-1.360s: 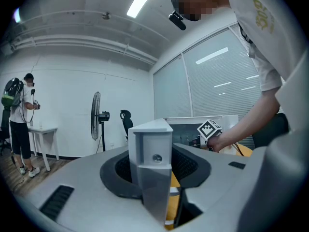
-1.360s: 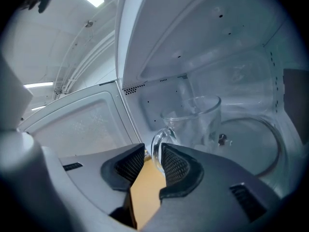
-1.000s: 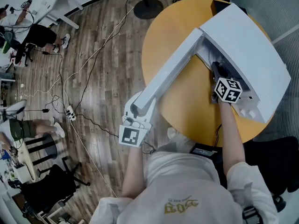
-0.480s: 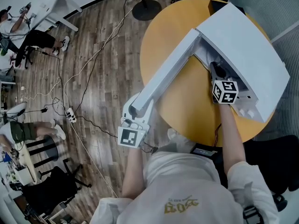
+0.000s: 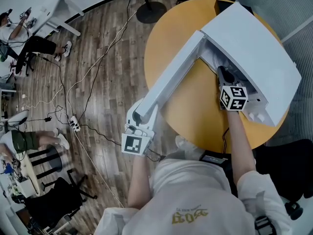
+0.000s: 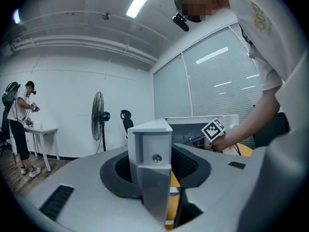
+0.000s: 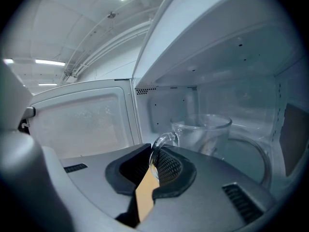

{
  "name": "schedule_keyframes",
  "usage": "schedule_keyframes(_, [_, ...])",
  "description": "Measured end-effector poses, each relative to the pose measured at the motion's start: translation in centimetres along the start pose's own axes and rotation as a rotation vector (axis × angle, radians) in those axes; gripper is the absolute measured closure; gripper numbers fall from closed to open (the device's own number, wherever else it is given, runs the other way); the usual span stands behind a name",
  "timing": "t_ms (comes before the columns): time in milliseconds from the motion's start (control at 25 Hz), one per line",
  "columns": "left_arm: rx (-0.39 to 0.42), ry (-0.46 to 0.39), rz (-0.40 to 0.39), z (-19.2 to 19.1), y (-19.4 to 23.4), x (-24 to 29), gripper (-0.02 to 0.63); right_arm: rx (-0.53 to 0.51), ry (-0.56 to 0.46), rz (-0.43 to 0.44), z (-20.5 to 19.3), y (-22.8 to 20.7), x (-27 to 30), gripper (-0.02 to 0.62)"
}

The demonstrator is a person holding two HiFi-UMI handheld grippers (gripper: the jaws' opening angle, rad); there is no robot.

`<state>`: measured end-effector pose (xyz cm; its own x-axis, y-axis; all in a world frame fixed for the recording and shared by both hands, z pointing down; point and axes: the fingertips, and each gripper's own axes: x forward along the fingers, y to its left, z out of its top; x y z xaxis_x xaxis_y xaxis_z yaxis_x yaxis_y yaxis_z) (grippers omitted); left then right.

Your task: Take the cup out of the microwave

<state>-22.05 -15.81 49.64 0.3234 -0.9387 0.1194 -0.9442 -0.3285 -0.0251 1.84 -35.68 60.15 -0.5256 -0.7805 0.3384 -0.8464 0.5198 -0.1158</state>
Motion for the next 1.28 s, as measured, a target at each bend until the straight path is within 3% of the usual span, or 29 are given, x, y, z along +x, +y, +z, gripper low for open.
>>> schedule_keyframes(840, [0.014, 0.025, 0.026, -0.1, 0.1, 0.2, 0.430, -0.031, -0.018, 0.077, 0.8, 3.7, -3.6, 0.561])
schedule_keyframes(1280, [0.012, 0.000, 0.000, -0.5, 0.1, 0.0, 0.430, -0.036, -0.027, 0.121, 1.2, 5.4, -5.7, 0.561])
